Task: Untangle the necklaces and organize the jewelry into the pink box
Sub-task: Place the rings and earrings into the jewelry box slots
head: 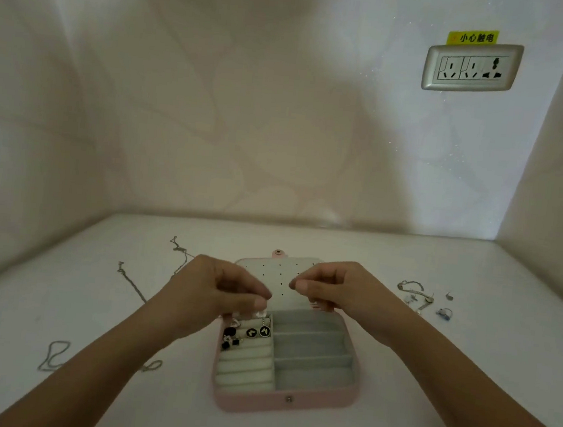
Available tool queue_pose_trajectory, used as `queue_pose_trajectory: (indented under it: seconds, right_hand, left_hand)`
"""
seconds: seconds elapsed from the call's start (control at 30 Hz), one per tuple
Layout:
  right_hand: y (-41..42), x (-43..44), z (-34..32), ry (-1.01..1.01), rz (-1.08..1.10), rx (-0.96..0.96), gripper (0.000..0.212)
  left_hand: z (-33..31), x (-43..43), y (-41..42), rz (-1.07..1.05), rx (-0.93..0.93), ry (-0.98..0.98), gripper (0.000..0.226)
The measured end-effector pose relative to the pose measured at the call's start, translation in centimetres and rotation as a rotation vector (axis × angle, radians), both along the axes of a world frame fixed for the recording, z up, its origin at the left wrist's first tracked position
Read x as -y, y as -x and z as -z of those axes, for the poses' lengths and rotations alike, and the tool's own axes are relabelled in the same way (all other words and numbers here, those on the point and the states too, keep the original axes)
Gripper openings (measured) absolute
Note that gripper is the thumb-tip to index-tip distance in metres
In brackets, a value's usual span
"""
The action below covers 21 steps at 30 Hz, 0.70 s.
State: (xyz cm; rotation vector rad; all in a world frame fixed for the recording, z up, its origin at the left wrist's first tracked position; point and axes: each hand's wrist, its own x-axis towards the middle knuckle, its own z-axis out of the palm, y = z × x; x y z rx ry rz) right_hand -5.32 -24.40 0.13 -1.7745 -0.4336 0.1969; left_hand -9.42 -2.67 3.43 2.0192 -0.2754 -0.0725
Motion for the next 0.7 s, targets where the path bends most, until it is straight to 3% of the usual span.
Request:
queue_pose_trajectory:
  seconds: [0.27,0.7]
  right_hand:
    - [-0.1,0.0,0.5,0.122,0.000,-0.036,0.008]
    - [-0.3,0.1,0.6,0.124,-0.034,-0.024,0.008]
  left_hand:
    - [2.4,-1.5,1.3,0.014,-0.098,-0.144,0.019]
    - [3.1,-0.9,0.5,-0.008,0.047,-0.350,0.019]
